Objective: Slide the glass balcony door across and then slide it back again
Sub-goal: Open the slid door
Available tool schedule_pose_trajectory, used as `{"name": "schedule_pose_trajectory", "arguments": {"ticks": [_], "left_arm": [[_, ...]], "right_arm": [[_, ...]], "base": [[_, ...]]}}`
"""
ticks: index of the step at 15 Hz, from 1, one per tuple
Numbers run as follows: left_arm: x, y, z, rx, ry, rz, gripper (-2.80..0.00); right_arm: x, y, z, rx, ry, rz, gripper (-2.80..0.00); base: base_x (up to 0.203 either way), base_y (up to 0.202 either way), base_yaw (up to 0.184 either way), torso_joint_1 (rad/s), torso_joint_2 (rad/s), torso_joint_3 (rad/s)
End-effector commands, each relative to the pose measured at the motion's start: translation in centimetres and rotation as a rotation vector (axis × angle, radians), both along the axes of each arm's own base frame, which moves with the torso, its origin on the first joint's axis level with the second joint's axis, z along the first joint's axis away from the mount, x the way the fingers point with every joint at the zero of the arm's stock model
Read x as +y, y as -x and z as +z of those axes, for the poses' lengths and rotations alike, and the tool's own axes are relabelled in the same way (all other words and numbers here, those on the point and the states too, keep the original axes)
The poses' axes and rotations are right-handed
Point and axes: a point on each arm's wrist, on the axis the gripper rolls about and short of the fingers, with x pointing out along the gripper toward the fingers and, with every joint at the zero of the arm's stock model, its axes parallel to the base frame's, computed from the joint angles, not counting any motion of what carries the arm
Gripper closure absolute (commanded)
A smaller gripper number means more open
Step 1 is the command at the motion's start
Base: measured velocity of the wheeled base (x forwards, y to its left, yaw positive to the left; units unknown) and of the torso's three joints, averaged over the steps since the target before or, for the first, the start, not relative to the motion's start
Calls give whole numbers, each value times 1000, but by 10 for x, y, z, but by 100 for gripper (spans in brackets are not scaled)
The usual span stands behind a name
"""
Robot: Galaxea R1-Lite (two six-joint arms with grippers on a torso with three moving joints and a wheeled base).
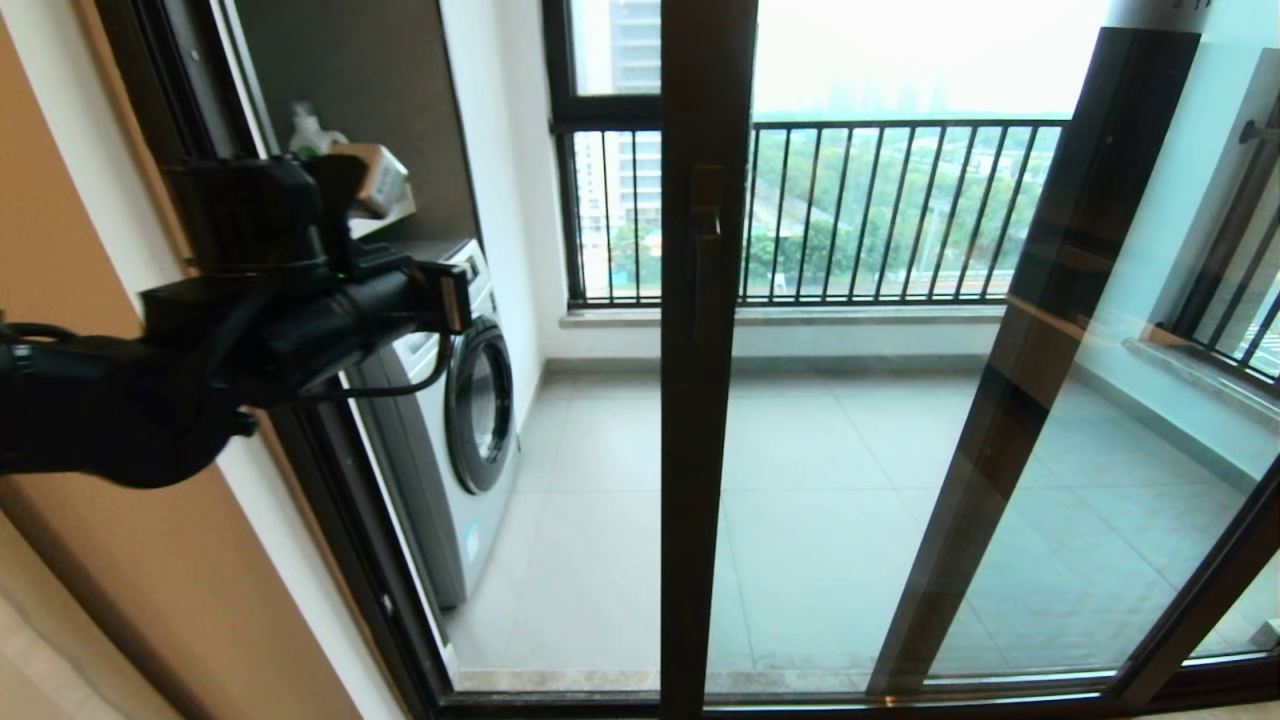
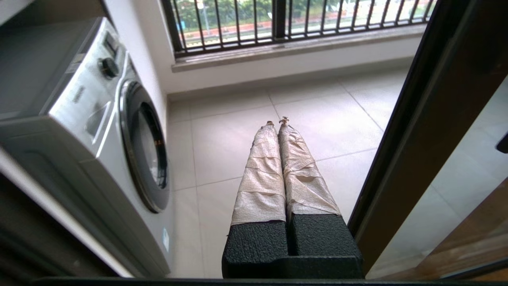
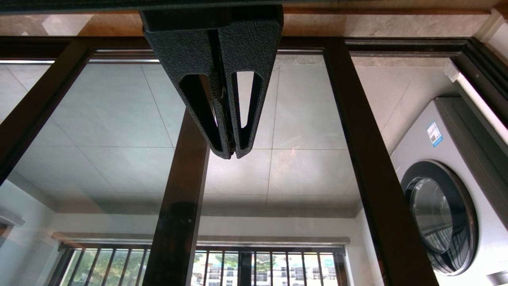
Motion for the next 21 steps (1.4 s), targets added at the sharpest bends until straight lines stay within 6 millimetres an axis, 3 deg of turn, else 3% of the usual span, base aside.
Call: {"name": "schedule_pose_trajectory", "arguments": {"ticks": [1,4,6,10,14,15,17,21], "left_arm": [[50,81,35,-128,46,93,0],[87,158,30,-208,64,226,0],[98,210,23,-290,78,315,0],[102,306,-4,-407,83,373,0],[101,373,-41,-390,72,319,0],[101,386,-56,-377,64,316,0],[102,387,-88,-272,40,345,0],[101,341,-159,-75,-8,318,0]], "right_arm": [[0,-1,-3,13,0,1,0],[0,-1,-3,13,0,1,0],[0,-1,-3,13,0,1,0],[0,-1,-3,13,1,1,0],[0,-1,-3,13,0,1,0],[0,-1,-3,13,1,1,0],[0,-1,-3,13,2,1,0],[0,-1,-3,13,0,1,0]], "base": [[0,0,0,0,0,0],[0,0,0,0,0,0],[0,0,0,0,0,0],[0,0,0,0,0,0],[0,0,0,0,0,0],[0,0,0,0,0,0],[0,0,0,0,0,0],[0,0,0,0,0,0]]}}
